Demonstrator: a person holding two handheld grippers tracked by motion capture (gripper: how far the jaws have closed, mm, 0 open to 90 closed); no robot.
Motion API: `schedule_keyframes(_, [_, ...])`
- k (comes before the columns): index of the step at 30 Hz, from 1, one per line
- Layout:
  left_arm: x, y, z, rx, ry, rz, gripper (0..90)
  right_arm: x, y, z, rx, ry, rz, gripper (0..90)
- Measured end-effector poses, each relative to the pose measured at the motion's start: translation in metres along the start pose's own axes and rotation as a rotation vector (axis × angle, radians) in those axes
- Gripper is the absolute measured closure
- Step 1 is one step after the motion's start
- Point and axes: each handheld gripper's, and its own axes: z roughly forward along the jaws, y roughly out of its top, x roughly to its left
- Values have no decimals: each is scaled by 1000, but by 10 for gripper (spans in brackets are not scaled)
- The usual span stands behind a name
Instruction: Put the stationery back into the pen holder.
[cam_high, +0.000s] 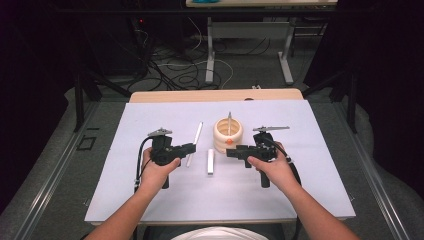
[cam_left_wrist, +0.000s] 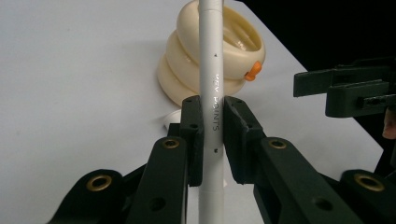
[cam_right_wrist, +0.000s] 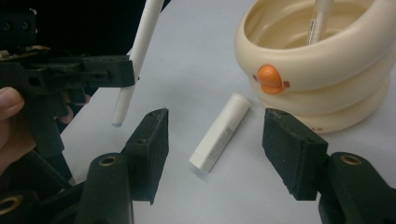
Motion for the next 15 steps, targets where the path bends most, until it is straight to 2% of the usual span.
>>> schedule_keyframes(3, [-2, 3, 1, -12, -10, 3, 790, 2, 4, 0, -13, 1, 11, 375])
schedule_keyframes(4, [-3, 3, 1, -19, -13, -5, 790, 3, 5, 0, -6, -10, 50, 346])
schedule_keyframes(5, [-4, 3, 2, -27, -11, 1, 790, 3, 7, 0, 14, -15, 59, 343])
schedule_keyframes(8, [-6, 3, 5, -49, -22, -25, 790, 3, 11, 1, 5, -6, 72, 367])
schedule_keyframes(10, [-7, 3, 6, -54, -24, -24, 790, 4, 13, 1, -5, -10, 71, 372])
schedule_keyframes(15, [-9, 4, 9, -71, -38, -44, 790, 5, 21, 1, -23, -9, 107, 396])
